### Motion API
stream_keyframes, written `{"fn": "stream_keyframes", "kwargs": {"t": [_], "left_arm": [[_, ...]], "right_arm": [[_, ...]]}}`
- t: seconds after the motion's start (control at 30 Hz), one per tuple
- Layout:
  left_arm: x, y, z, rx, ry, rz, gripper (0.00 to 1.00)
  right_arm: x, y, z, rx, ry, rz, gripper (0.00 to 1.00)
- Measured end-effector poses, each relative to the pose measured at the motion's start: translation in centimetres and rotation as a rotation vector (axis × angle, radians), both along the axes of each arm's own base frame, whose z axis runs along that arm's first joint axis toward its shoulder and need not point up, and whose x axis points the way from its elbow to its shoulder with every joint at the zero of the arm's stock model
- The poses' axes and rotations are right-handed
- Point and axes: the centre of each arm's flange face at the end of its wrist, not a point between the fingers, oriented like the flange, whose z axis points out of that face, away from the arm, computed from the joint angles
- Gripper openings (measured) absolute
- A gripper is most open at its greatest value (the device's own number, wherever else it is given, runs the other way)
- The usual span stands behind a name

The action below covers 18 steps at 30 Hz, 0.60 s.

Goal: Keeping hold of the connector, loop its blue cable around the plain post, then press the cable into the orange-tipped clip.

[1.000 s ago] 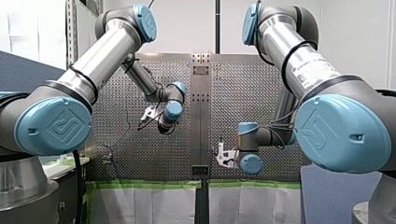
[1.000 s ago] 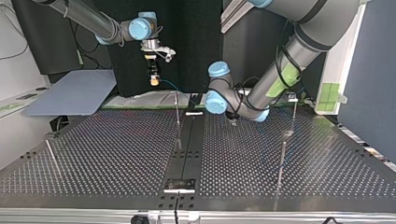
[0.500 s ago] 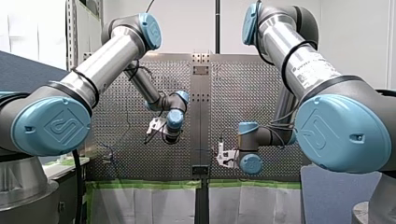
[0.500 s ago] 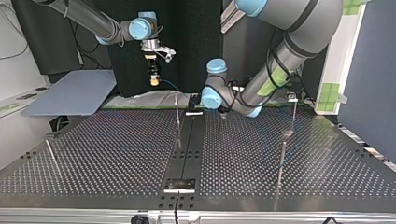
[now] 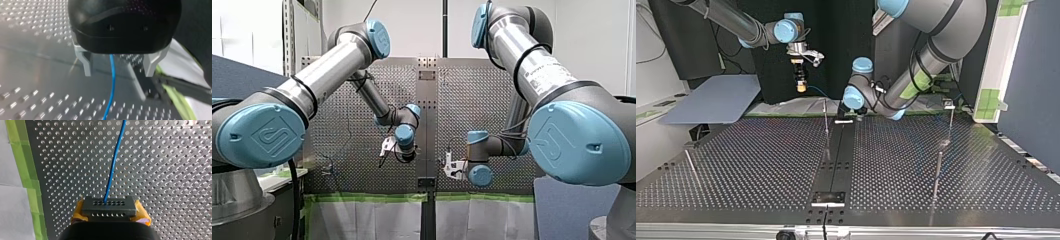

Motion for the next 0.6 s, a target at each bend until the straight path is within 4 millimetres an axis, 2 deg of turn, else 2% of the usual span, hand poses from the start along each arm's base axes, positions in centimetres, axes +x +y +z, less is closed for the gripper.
{"fn": "stream_keyframes", "kwargs": {"t": [0.17, 0.6], "left_arm": [[-0.3, -1.2, -0.7, -0.056, 0.007, -0.040, 0.99], [-0.9, -4.0, -0.6, -0.173, 0.000, -0.144, 0.99]], "right_arm": [[0.0, 0.0, 0.0, 0.000, -0.001, 0.000, 0.00], [0.1, 0.1, 0.0, 0.001, 0.001, 0.003, 0.00]]}}
